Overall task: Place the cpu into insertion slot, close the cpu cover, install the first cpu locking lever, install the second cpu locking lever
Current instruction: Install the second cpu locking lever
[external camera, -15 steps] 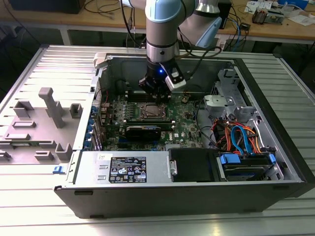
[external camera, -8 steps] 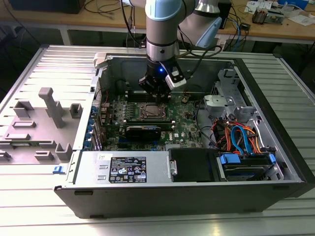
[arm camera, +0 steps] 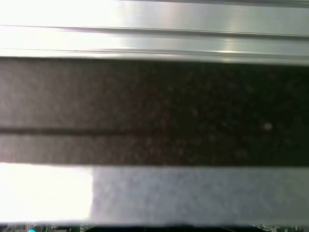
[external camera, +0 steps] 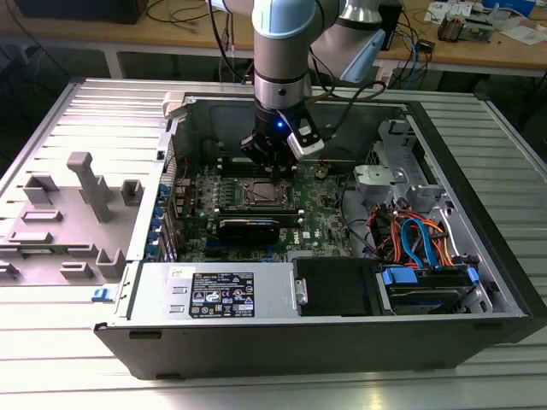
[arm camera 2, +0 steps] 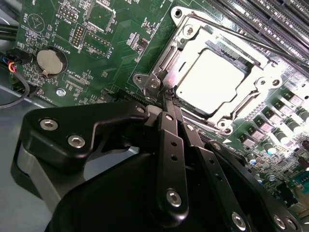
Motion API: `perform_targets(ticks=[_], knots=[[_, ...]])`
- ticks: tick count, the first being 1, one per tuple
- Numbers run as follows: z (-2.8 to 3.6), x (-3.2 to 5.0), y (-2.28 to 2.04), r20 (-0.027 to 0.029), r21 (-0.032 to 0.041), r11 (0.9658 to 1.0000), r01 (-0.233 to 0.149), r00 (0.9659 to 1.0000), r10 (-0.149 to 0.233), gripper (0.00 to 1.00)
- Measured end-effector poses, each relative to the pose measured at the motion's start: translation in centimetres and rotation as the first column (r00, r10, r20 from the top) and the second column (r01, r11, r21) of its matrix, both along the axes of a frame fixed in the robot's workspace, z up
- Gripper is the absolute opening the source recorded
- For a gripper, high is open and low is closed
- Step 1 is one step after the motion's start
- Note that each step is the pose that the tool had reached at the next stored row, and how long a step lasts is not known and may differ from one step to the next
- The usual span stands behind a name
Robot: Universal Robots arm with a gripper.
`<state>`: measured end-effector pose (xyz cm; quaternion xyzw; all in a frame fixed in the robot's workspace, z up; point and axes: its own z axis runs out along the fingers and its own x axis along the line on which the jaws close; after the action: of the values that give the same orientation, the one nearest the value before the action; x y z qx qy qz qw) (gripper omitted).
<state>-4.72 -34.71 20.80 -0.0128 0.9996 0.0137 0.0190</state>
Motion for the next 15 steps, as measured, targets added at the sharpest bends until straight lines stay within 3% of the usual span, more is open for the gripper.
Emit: perform_targets(ticks=[7, 15], knots=[[0.00, 0.00, -0.05, 0.0000, -0.0001, 1.0000, 0.000, 1.0000, 0.000, 0.11], [-0.01, 0.00, -0.78, 0.0000, -0.0008, 1.0000, 0.000, 1.0000, 0.000, 0.11]])
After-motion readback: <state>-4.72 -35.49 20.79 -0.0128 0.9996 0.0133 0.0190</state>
